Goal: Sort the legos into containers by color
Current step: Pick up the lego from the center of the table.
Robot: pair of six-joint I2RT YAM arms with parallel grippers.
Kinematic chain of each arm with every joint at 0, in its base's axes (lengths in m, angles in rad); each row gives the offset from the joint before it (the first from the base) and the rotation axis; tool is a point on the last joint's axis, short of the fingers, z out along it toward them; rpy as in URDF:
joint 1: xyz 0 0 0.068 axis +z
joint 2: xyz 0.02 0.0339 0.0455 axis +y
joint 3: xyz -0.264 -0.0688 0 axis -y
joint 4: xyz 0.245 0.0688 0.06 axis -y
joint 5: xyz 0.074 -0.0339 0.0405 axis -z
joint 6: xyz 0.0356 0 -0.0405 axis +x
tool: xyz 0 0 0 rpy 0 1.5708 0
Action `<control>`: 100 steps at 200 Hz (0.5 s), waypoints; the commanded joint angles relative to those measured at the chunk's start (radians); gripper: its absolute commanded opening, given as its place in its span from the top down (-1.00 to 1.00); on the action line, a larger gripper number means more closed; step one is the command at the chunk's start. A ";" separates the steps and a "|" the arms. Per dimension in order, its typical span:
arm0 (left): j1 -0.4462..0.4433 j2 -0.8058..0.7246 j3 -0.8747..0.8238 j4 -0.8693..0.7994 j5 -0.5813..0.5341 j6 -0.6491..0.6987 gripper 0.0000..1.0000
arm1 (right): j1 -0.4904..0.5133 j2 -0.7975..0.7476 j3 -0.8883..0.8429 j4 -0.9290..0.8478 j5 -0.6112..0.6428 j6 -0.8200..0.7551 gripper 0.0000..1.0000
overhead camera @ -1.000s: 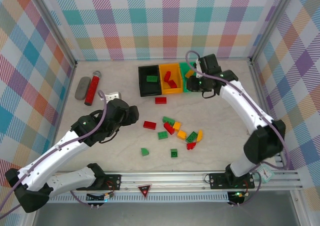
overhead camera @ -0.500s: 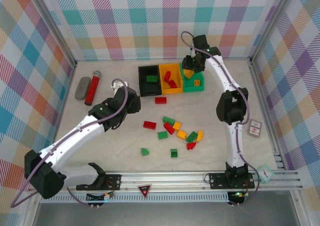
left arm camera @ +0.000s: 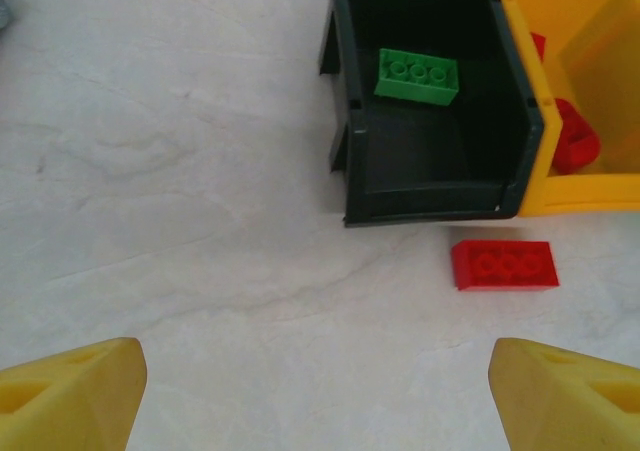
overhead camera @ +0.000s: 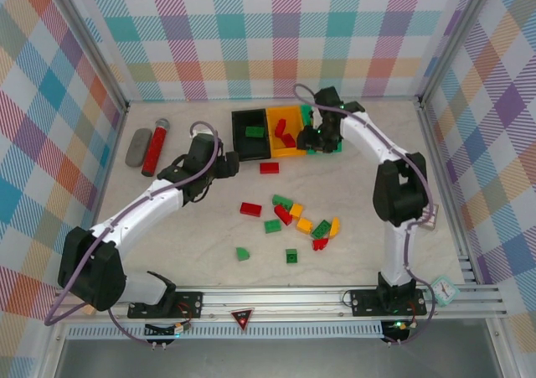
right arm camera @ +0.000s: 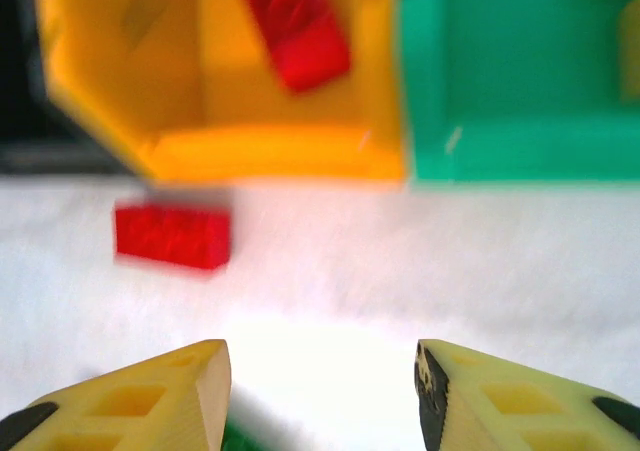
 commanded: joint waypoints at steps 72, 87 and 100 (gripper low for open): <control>0.014 0.025 -0.084 0.173 0.279 -0.068 -0.78 | 0.122 -0.452 -0.593 0.038 -0.013 0.182 -0.07; 0.011 0.048 -0.080 0.162 0.332 -0.091 -0.78 | 0.158 -0.466 -0.584 -0.007 0.061 0.204 -0.07; 0.003 0.077 -0.074 0.157 0.372 -0.107 -0.78 | 0.183 -0.477 -0.582 -0.034 0.100 0.225 -0.08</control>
